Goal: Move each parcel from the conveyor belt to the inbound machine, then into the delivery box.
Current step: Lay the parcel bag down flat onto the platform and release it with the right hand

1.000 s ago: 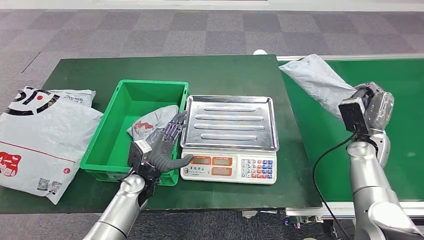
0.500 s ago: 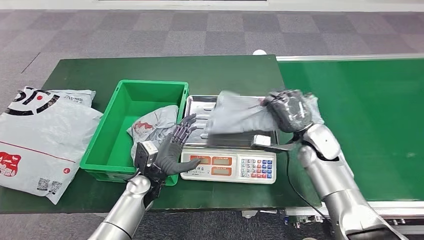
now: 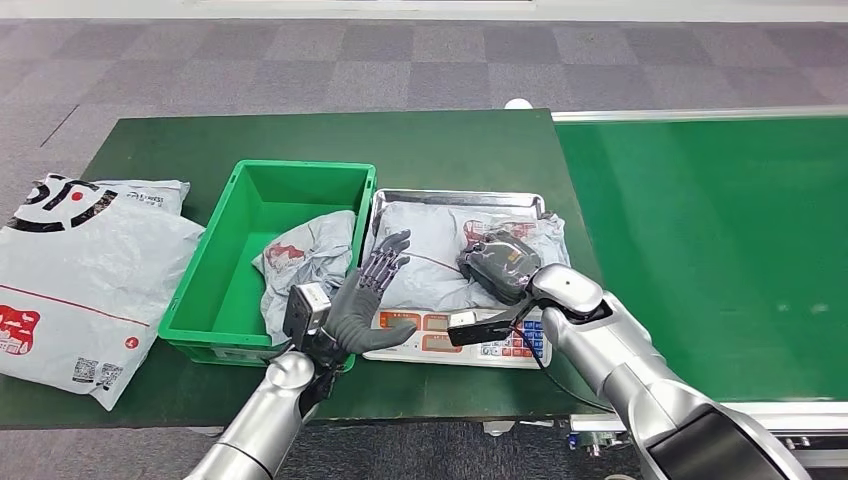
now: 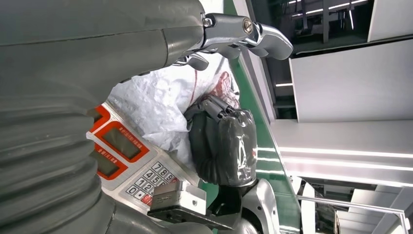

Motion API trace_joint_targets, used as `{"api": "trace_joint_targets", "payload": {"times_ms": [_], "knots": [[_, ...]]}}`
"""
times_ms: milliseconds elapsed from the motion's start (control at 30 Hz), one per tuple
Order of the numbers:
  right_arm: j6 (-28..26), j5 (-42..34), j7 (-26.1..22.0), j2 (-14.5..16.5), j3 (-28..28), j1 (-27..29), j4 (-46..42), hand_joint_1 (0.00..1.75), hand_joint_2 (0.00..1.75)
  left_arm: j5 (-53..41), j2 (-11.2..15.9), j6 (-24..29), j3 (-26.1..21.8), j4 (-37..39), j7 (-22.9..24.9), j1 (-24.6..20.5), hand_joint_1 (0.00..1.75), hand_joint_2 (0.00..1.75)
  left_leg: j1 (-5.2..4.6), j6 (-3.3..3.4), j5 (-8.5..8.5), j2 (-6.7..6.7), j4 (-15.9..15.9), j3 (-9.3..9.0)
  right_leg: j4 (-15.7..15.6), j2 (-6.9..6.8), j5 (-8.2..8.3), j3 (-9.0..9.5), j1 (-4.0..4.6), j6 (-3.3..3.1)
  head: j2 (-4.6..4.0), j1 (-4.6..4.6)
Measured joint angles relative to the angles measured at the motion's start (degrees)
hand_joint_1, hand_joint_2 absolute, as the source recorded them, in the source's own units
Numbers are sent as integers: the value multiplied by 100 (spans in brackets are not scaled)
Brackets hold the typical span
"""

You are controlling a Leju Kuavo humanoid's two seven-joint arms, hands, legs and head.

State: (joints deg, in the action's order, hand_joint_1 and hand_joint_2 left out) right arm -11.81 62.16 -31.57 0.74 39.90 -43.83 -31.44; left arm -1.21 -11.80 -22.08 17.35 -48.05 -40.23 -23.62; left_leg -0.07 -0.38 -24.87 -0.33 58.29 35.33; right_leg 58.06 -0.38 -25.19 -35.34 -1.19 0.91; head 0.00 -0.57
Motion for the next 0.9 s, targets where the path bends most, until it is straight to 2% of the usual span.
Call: {"api": "trace_joint_targets", "payload": {"times_ms": [33, 100, 200, 333, 500, 733, 900], "knots": [[46, -129, -58, 14, 28, -17, 34, 0, 175, -1, 2, 9, 14, 4, 1, -14, 0, 175, 0, 0, 0, 1, 0, 0, 0, 1, 0, 0, 0, 0, 0, 0], [119, -672, -301, 53, 20, -12, 52, 0, 175, -1, 8, 41, 32, 14, 0, -40, 0, 175, 0, 0, 0, 3, 0, -1, 0, 5, 0, -1, 0, 0, 0, 0], [214, -1910, -722, 122, -164, 136, -141, 0, 175, -1, 21, 81, 45, 28, 0, -55, 0, 175, 0, -1, -1, 4, 0, -1, 0, 9, 1, -3, 0, -2, 0, 0], [23, -3079, -826, 144, -559, 500, -875, 0, 175, 1, 34, 156, 51, 44, -1, -55, 0, 175, 1, -2, -2, 2, 0, 0, 0, 6, -1, -4, 0, -2, 0, 0], [-705, -3557, -765, 149, -976, 850, -1576, 0, 175, 18, 47, 233, 51, 45, -1, -53, 0, 175, 0, -4, -6, 3, 0, 1, 0, 8, -3, -5, 0, -1, 0, 0], [-1045, -4218, -851, 149, -1684, 1315, -2397, 0, 175, 20, 75, 282, 51, 44, -1, -47, 0, 175, -1, -4, -6, 3, 1, 1, 0, 7, -3, -4, -1, -1, 0, 0], [-1153, -4343, -869, 149, -2031, 1490, -2769, 0, 175, 21, 81, 299, 51, 43, -1, -46, 0, 175, 0, -4, -6, 4, 1, 0, 0, 8, -3, -4, 0, -1, 0, 0]]}}
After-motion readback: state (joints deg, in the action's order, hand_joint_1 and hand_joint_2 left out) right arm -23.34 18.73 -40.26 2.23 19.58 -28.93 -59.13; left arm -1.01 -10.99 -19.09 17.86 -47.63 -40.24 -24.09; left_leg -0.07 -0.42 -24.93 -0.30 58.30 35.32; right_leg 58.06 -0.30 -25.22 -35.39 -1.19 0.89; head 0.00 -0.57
